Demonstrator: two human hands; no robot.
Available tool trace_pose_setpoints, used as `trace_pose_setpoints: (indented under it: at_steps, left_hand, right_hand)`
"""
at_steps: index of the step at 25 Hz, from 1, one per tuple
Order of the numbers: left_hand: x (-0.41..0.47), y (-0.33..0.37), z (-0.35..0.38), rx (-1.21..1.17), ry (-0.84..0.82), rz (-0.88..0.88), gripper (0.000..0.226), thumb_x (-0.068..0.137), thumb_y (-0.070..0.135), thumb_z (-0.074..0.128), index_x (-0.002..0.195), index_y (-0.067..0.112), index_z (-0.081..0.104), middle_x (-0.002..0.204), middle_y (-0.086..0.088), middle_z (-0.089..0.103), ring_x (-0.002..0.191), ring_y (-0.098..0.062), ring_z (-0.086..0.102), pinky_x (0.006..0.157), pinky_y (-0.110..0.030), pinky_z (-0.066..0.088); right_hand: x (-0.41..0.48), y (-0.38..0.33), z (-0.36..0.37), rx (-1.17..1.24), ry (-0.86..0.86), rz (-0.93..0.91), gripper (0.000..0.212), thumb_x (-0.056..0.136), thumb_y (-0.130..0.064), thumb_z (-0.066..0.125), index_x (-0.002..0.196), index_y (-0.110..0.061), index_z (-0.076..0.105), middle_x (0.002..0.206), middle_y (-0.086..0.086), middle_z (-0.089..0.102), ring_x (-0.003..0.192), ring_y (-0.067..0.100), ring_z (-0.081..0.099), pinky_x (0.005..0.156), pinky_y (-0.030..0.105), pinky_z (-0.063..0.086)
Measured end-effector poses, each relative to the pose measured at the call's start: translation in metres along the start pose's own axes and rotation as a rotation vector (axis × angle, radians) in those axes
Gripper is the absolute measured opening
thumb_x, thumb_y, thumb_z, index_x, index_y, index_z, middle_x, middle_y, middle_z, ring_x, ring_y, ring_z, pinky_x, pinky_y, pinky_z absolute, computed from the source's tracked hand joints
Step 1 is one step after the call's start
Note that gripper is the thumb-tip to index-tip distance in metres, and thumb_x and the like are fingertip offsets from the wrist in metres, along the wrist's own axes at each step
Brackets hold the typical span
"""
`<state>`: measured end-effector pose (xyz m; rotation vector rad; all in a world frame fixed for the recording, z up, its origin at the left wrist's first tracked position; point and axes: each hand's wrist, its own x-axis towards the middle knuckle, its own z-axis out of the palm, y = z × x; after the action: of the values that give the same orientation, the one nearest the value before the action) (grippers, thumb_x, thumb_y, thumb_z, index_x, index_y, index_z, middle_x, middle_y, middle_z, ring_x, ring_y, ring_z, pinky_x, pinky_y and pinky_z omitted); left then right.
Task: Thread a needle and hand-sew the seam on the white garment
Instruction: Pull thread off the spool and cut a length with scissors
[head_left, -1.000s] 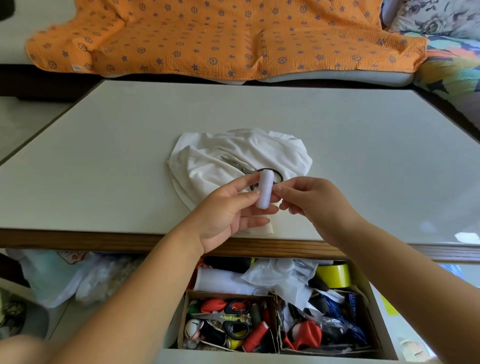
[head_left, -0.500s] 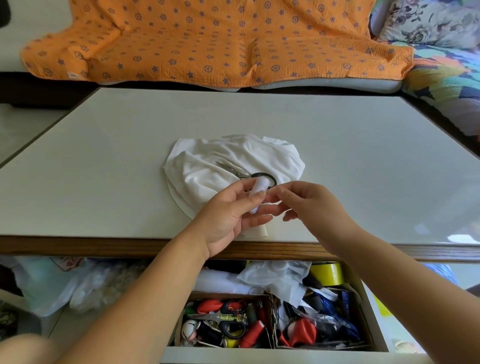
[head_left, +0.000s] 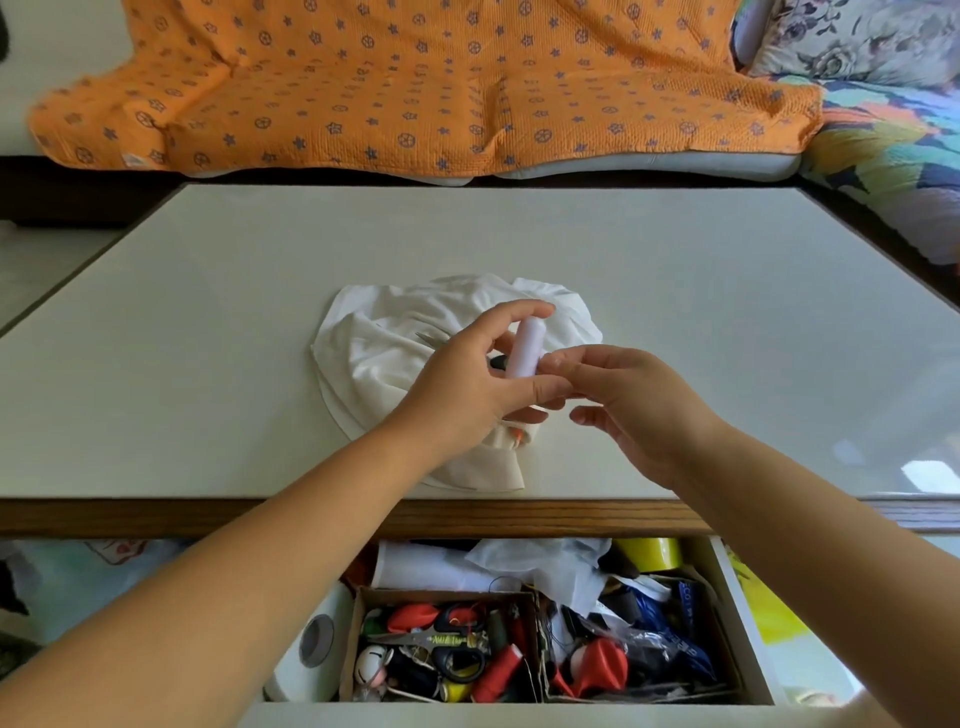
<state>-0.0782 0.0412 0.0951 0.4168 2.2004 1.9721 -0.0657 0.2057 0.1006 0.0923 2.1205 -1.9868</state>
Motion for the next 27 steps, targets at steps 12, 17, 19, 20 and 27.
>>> trace_pose_setpoints:
  at_steps: [12,17,19,20,27]
  left_hand:
    - [0.013,-0.023,-0.014,-0.765,0.007,-0.363,0.021,0.085,0.002,0.063,0.095,0.016,0.052,0.085,-0.009,0.063,0.067,-0.017,0.064,0.058,-0.027,0.057]
    - [0.012,-0.023,-0.013,-0.918,0.003,-0.409,0.02,0.078,0.007,0.062,0.096,0.014,0.056,0.073,-0.006,0.058,0.063,-0.015,0.061,0.057,-0.025,0.058]
    - [0.01,-0.023,-0.012,-0.927,0.004,-0.407,0.024,0.079,0.007,0.062,0.102,0.01,0.055,0.078,-0.01,0.062,0.067,-0.018,0.067,0.058,-0.026,0.059]
    - [0.009,-0.024,-0.013,-0.937,0.011,-0.414,0.025,0.079,0.006,0.062,0.102,0.01,0.055,0.08,-0.011,0.063,0.066,-0.017,0.068,0.057,-0.025,0.059]
    - [0.003,-0.022,-0.029,-0.993,0.0,-0.468,0.019,0.08,0.014,0.062,0.098,0.02,0.058,0.066,0.006,0.053,0.045,-0.003,0.046,0.039,-0.013,0.04]
  right_hand:
    - [0.011,0.008,0.004,0.226,-0.057,0.0,0.017,0.099,-0.017,0.051,0.086,-0.014,0.063,0.092,-0.003,0.073,0.08,0.011,0.064,0.068,0.025,0.044]
    - [0.011,0.004,0.0,0.519,-0.112,0.047,0.016,0.096,-0.009,0.05,0.083,-0.013,0.058,0.108,0.012,0.072,0.079,0.016,0.068,0.065,0.023,0.052]
    - [0.009,0.003,0.001,0.627,-0.12,0.081,0.016,0.096,-0.007,0.048,0.083,-0.012,0.055,0.105,0.013,0.073,0.074,0.015,0.07,0.063,0.022,0.055]
    - [0.008,0.002,0.001,0.67,-0.112,0.102,0.016,0.097,-0.006,0.047,0.083,-0.012,0.055,0.1,0.013,0.074,0.072,0.014,0.07,0.061,0.021,0.056]
    - [0.003,-0.002,-0.005,0.818,-0.001,0.158,0.021,0.099,-0.004,0.042,0.083,-0.007,0.054,0.072,0.007,0.066,0.07,0.018,0.071,0.06,0.024,0.058]
